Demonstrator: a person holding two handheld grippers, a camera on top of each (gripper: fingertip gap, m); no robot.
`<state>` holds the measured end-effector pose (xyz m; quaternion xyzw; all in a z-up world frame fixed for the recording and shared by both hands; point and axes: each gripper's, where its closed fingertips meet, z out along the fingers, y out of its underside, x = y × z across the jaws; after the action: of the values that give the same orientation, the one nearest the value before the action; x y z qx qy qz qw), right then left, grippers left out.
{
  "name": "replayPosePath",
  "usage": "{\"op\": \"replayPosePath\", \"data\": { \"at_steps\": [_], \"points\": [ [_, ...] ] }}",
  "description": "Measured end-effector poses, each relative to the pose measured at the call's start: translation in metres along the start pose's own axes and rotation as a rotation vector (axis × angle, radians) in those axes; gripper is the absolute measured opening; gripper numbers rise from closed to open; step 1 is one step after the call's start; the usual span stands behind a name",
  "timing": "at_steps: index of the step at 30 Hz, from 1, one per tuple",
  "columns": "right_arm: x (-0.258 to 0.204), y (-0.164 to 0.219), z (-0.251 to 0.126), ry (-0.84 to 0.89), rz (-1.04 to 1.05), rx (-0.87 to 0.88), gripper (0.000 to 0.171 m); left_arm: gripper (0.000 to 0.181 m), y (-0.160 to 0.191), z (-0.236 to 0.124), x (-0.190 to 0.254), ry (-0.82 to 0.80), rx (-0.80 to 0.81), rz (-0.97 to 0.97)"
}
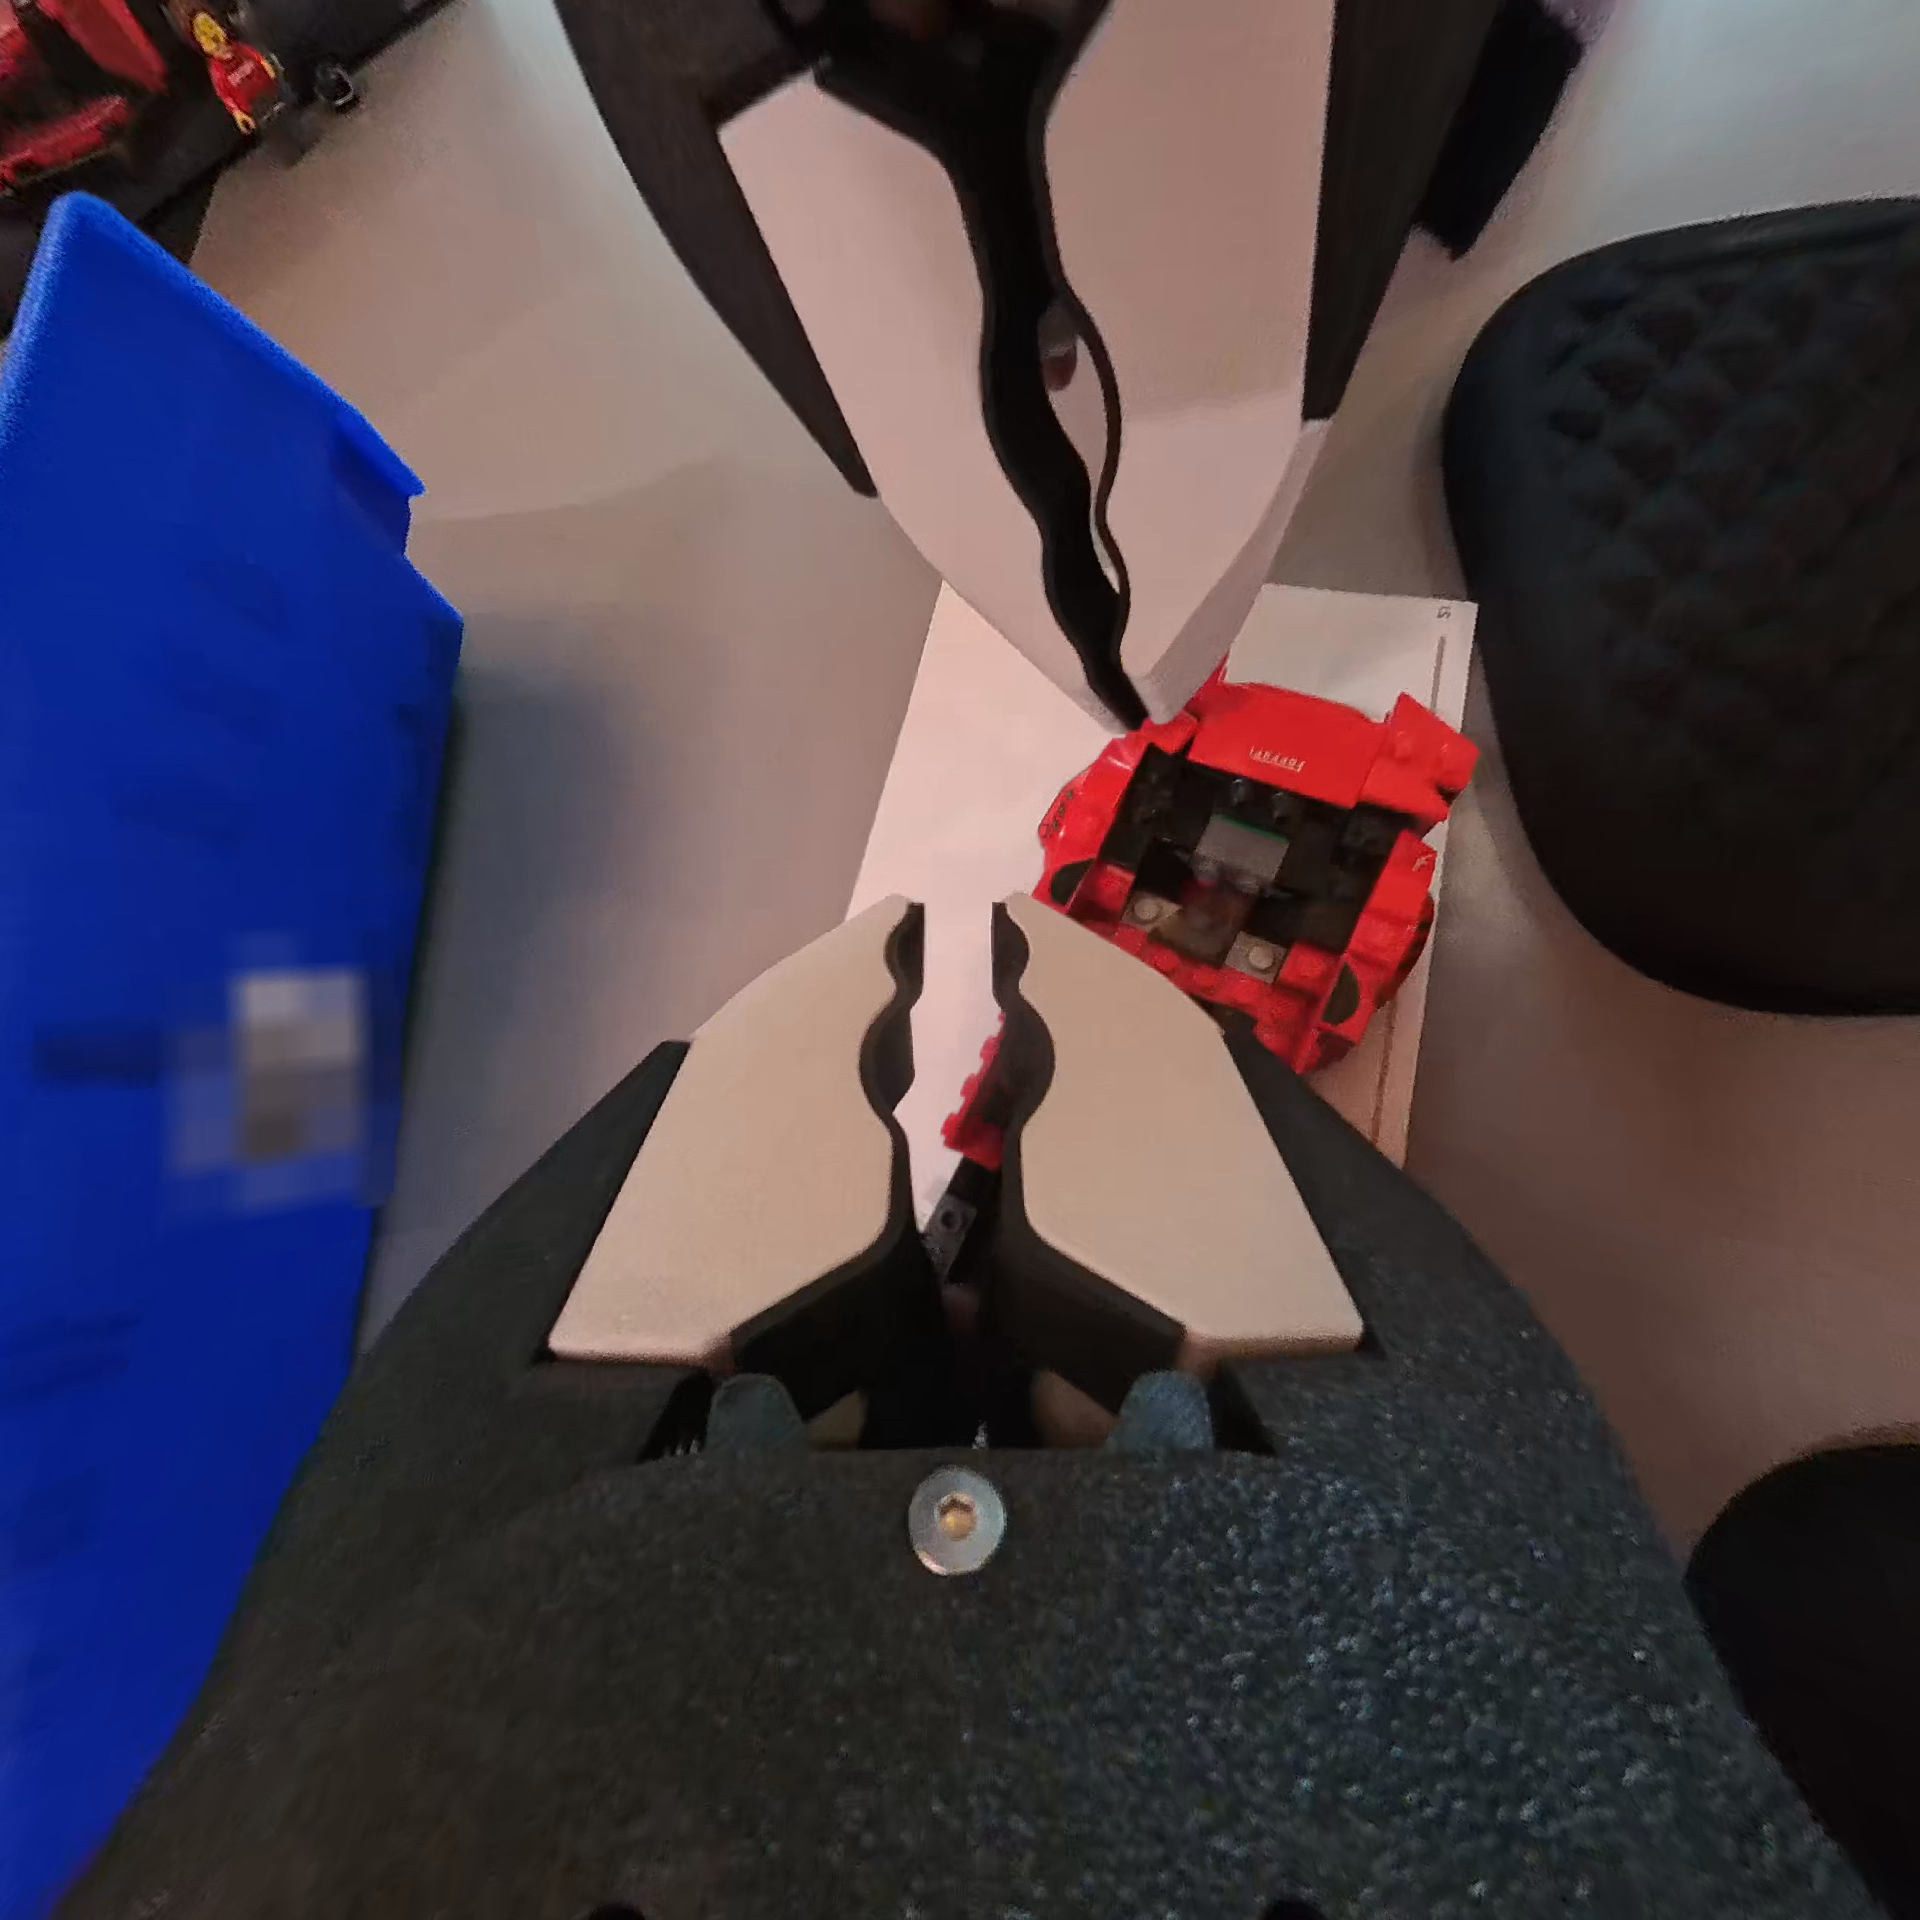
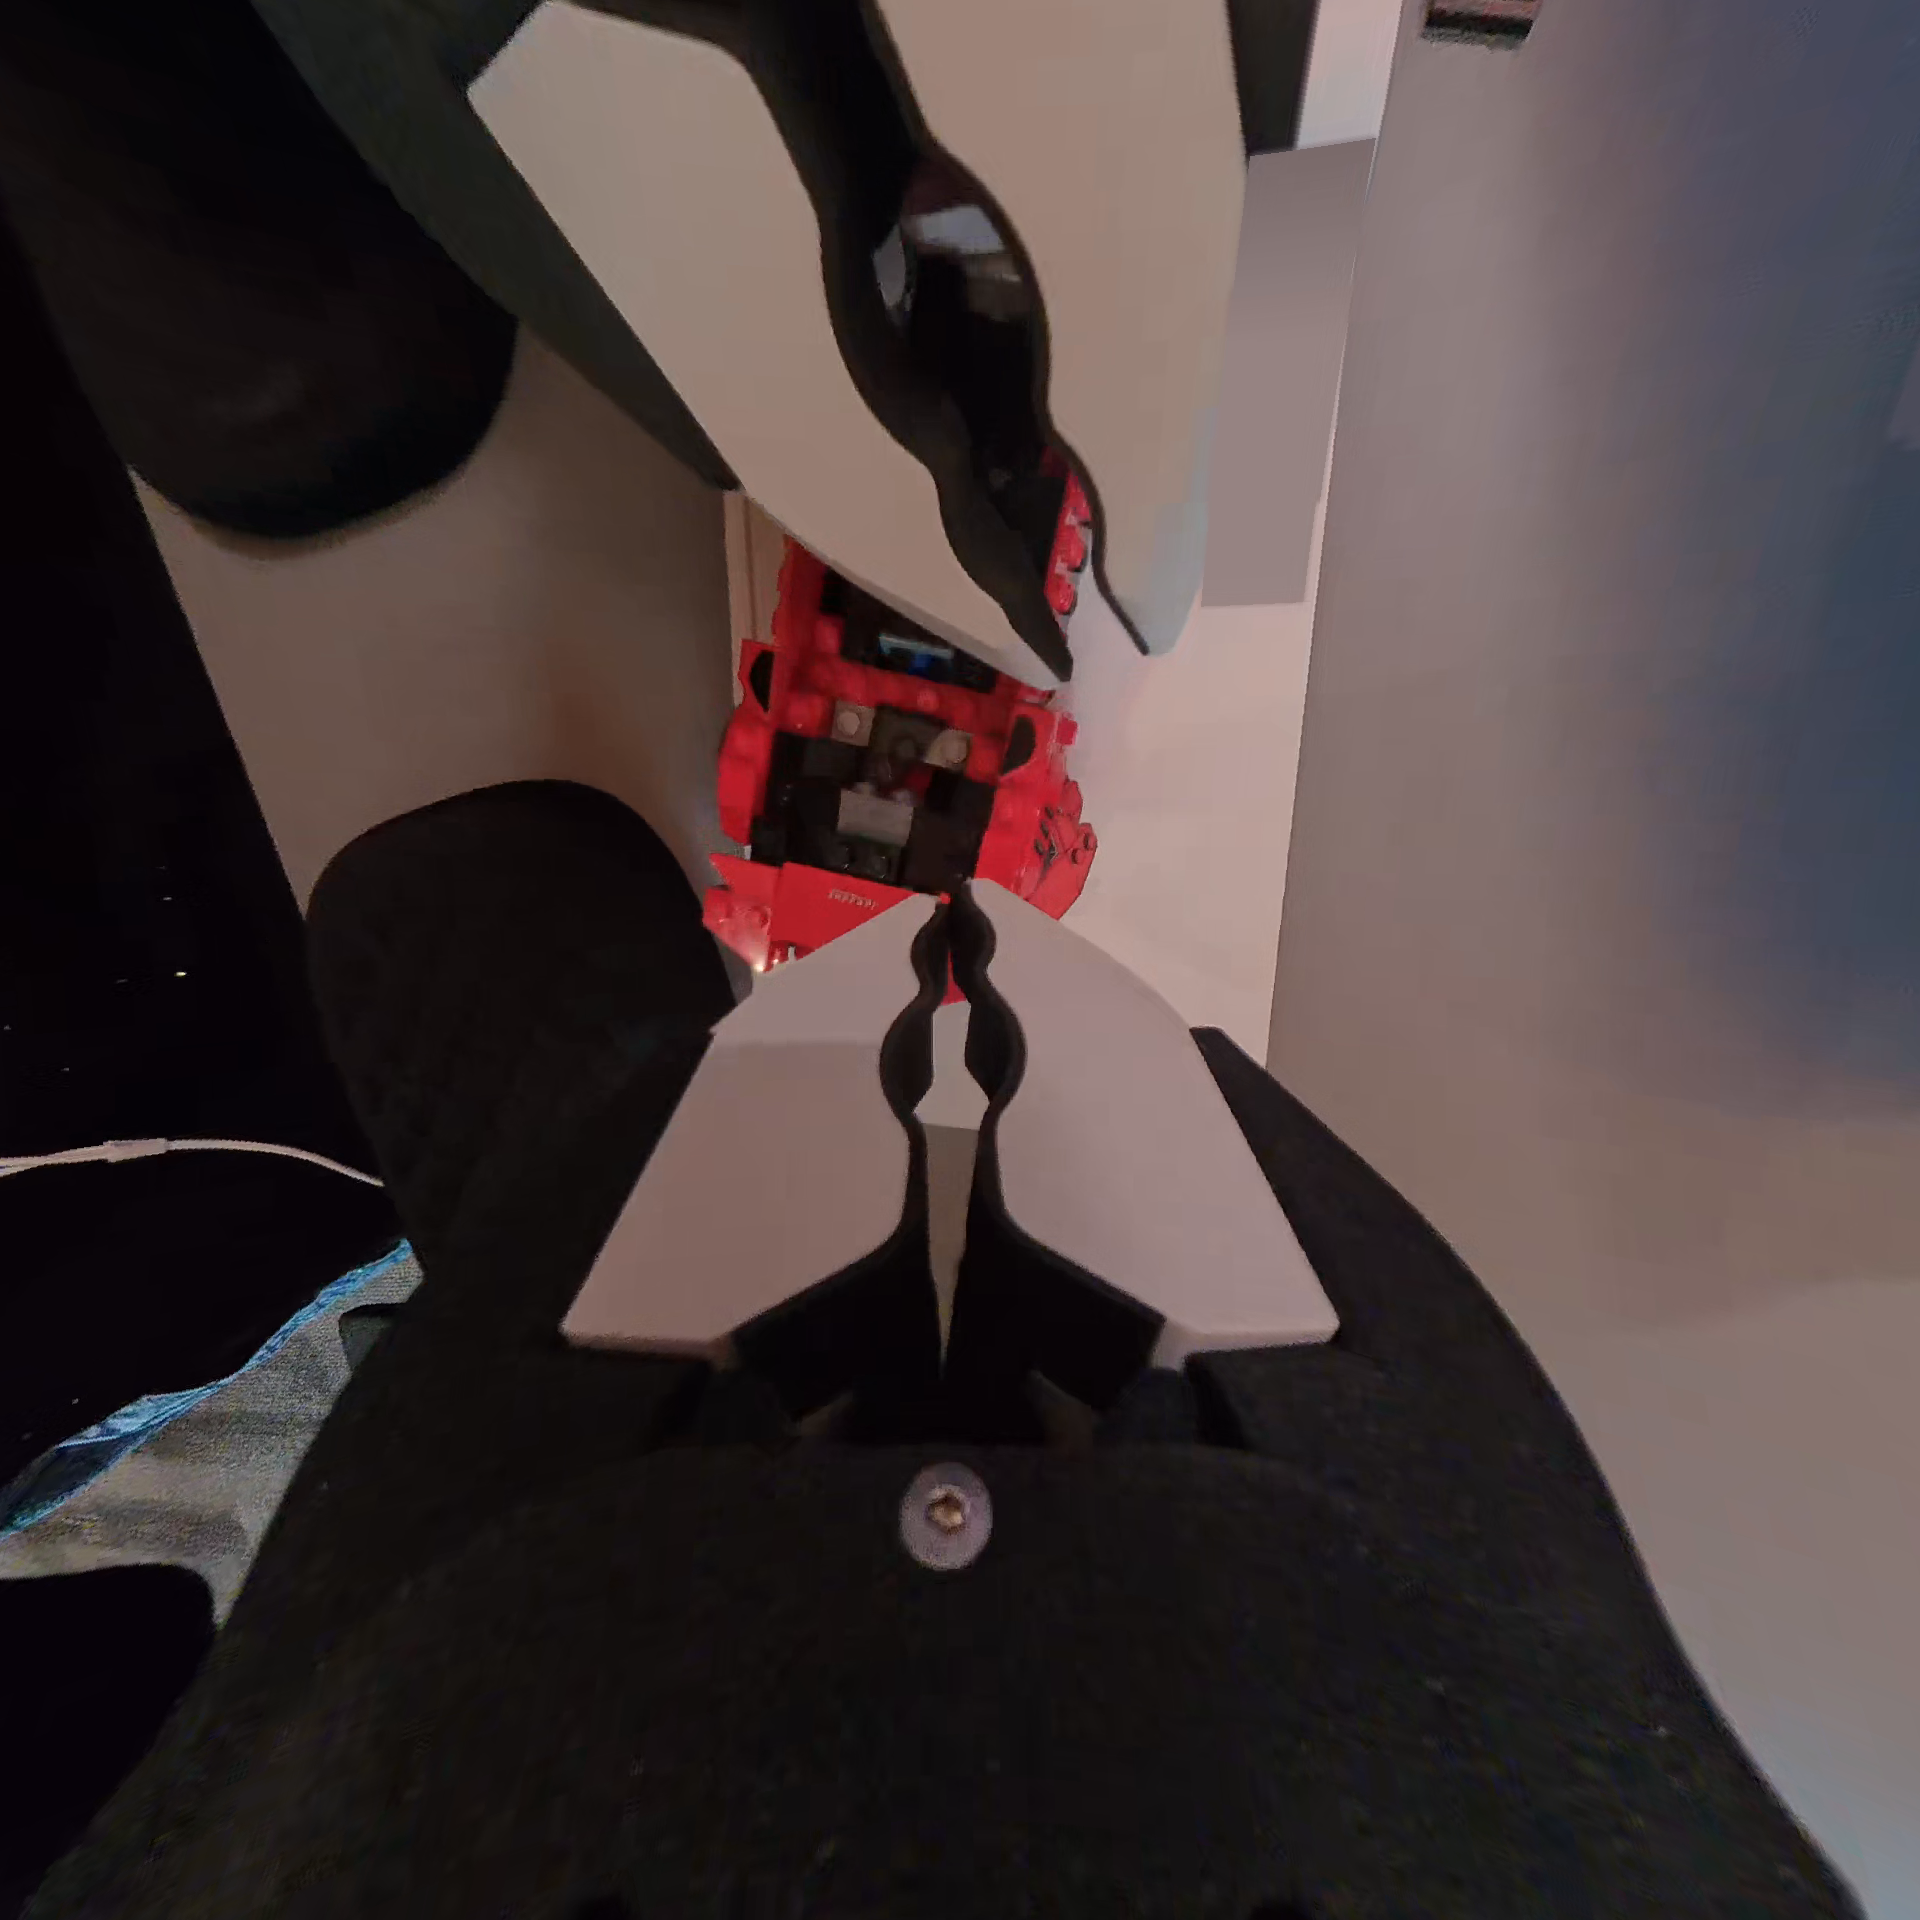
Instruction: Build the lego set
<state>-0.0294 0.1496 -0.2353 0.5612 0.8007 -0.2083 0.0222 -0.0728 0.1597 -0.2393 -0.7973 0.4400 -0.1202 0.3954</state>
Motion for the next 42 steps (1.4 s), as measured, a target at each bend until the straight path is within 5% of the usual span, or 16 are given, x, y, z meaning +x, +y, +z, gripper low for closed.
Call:
{"op": "replayPosePath", "data": {
  "at_steps": [31,42],
  "points": [
    [0.0,0.008,0.011,-0.037,-0.11,-0.083,0.0,0.015,0.005,0.003,0.001,0.005,-0.006,0.008],
    [0.0,0.009,0.011,0.128,-0.167,-0.112,0.0,0.015,0.009,0.004,0.0,0.005,-0.009,0.001]
  ]
}}
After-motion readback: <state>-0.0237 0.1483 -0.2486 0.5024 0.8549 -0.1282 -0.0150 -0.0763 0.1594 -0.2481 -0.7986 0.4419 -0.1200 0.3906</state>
